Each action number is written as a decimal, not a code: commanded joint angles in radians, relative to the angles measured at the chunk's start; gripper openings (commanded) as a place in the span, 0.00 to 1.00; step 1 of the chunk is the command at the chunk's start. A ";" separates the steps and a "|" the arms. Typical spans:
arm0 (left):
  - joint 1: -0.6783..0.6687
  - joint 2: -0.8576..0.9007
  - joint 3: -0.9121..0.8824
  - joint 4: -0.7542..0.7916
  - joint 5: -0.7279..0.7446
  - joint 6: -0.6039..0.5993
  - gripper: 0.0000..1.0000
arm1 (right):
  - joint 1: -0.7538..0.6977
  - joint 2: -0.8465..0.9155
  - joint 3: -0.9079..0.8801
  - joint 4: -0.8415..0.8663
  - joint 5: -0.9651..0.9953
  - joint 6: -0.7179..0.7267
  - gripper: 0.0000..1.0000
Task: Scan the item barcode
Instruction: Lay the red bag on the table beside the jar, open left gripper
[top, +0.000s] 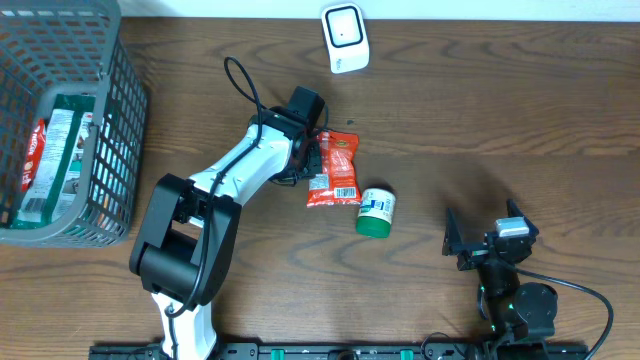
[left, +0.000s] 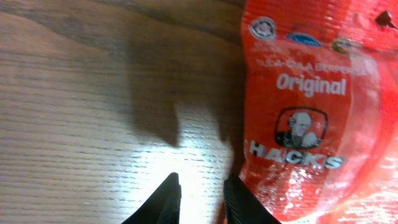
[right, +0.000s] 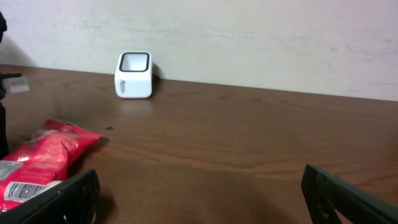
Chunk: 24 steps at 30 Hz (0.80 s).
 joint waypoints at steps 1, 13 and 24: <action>0.000 0.013 -0.009 -0.002 -0.037 0.023 0.25 | 0.000 -0.005 -0.001 -0.004 -0.001 0.017 0.99; -0.003 0.013 -0.008 0.066 -0.038 0.176 0.31 | 0.000 -0.005 -0.001 -0.004 -0.001 0.017 0.99; 0.039 -0.141 0.225 -0.144 -0.303 0.182 0.58 | 0.000 -0.005 -0.001 -0.004 -0.001 0.017 0.99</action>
